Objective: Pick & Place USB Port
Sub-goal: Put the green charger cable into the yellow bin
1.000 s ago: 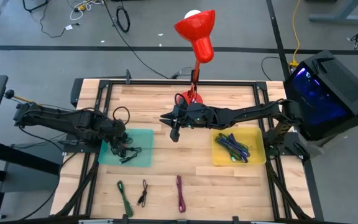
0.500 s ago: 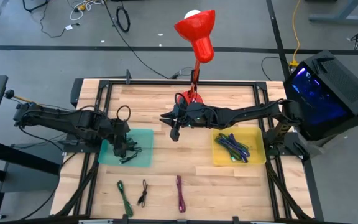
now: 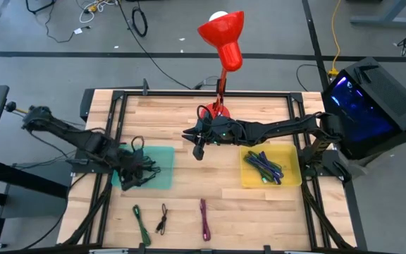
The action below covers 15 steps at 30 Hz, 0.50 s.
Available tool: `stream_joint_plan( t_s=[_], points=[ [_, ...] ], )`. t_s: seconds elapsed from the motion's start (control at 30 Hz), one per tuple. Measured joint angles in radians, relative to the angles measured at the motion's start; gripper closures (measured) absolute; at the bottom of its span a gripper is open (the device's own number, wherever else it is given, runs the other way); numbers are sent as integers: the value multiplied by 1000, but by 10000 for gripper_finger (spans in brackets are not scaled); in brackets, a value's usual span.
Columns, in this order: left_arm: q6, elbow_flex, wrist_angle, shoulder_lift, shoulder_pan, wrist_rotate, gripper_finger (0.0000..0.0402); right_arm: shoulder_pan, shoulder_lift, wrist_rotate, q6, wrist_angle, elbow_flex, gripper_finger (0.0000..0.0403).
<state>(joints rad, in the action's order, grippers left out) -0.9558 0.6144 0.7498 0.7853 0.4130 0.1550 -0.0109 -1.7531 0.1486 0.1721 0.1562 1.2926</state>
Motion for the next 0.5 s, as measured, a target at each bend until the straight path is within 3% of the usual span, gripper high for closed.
stream_joint_plan(
  t_s=[0.27,0.5],
  points=[
    [-194,0,-205,124,304,-153,209,0,0,-7,6,-1,0,321],
    [-218,1,-356,371,445,-118,209,2,0,-8,7,-7,0,321]
  ],
)
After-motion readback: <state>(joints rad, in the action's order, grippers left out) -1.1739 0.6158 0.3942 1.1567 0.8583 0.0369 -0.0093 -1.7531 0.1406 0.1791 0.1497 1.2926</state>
